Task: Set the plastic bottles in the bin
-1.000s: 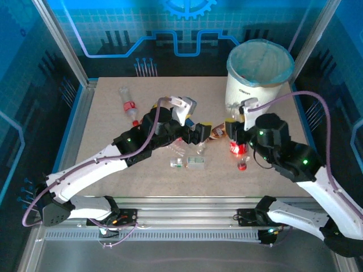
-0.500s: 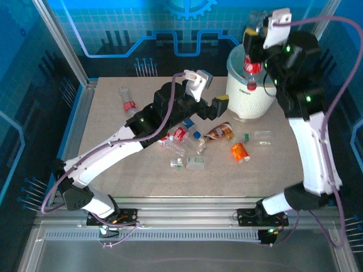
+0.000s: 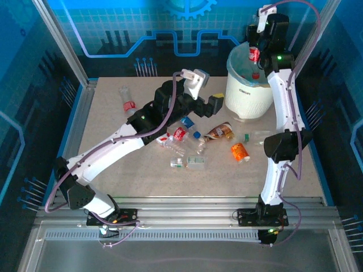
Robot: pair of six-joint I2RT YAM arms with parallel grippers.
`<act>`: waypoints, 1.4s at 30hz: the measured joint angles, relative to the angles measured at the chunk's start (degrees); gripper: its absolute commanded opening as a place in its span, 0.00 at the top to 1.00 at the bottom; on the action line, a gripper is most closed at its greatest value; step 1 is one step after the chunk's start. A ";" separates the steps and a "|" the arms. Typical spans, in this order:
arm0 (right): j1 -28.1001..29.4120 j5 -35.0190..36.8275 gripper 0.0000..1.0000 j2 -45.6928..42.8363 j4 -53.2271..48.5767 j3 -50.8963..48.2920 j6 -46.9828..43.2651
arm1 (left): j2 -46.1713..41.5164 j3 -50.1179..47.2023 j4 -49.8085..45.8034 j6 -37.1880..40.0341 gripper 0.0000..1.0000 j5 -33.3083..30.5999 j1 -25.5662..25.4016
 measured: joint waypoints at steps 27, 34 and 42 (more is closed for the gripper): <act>-1.95 1.51 0.28 -5.64 4.35 -15.19 3.50 | -0.87 -8.22 2.51 -5.22 0.06 -0.42 1.97; -0.98 0.07 0.30 -9.94 1.99 -14.64 4.50 | -4.70 -8.33 -0.35 -7.13 0.06 -0.83 1.97; 7.93 -7.58 0.31 -14.71 -8.46 -11.28 4.07 | -12.72 -10.78 -10.10 -11.82 0.07 -2.36 2.08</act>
